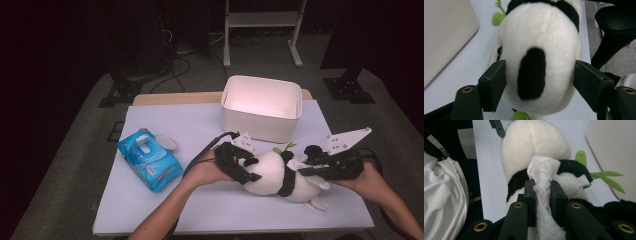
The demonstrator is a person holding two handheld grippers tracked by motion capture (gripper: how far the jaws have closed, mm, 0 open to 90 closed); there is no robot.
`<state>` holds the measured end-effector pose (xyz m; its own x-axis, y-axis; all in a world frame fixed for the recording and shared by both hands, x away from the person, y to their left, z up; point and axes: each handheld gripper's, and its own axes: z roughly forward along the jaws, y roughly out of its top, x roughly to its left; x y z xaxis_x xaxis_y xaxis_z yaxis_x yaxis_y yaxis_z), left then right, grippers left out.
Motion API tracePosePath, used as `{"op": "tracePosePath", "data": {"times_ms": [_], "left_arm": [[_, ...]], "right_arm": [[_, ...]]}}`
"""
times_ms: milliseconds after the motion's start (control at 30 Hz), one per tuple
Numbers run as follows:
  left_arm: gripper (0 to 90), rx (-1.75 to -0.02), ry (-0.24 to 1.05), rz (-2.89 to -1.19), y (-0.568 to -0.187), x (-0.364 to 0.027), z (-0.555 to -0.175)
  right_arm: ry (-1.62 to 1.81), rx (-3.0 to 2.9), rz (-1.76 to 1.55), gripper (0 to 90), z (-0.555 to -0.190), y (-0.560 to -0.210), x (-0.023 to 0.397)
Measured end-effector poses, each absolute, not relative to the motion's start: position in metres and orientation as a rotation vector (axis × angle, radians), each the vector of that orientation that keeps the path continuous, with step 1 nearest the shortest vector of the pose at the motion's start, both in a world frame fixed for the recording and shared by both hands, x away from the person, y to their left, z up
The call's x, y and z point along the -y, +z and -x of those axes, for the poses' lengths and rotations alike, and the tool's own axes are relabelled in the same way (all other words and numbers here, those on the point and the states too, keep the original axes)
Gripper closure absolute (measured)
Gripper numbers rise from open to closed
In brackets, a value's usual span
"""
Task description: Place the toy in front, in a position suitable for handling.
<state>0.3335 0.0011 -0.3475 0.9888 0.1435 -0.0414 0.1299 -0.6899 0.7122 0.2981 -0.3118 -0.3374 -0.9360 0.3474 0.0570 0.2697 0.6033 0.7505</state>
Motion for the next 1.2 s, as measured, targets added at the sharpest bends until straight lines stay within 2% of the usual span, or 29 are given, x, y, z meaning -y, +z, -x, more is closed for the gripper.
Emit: {"op": "tracePosePath", "data": {"times_ms": [200,300,367,600,700,933,1200], "left_arm": [[26.0,-0.179,-0.01,-2.344,-0.354,0.001,-0.335],[36.1,-0.175,-0.009,-2.351,-0.356,0.002,-0.334],[39.7,-0.189,-0.019,-2.327,-0.354,0.001,-0.335],[40.4,-0.165,0.012,-2.311,-0.343,0.004,-0.333],[38.9,-0.18,0.007,-2.302,-0.345,0.002,-0.335],[28.7,-0.171,-0.007,-2.282,-0.344,0.001,-0.334],[25.1,-0.174,-0.049,-2.31,-0.363,0.007,-0.338]], "right_arm": [[1.304,-2.714,-0.566,77.9,-0.297,-0.343,0.324],[1.308,-2.715,-0.559,78.0,-0.298,-0.343,0.321],[1.297,-2.708,-0.549,78.0,-0.3,-0.342,0.316],[1.277,-2.715,-0.509,78.0,-0.309,-0.335,0.296],[1.251,-2.712,-0.494,78.0,-0.308,-0.331,0.298],[1.263,-2.695,-0.561,78.2,-0.301,-0.338,0.322],[1.334,-2.657,-0.658,78.3,-0.297,-0.349,0.346]]}}
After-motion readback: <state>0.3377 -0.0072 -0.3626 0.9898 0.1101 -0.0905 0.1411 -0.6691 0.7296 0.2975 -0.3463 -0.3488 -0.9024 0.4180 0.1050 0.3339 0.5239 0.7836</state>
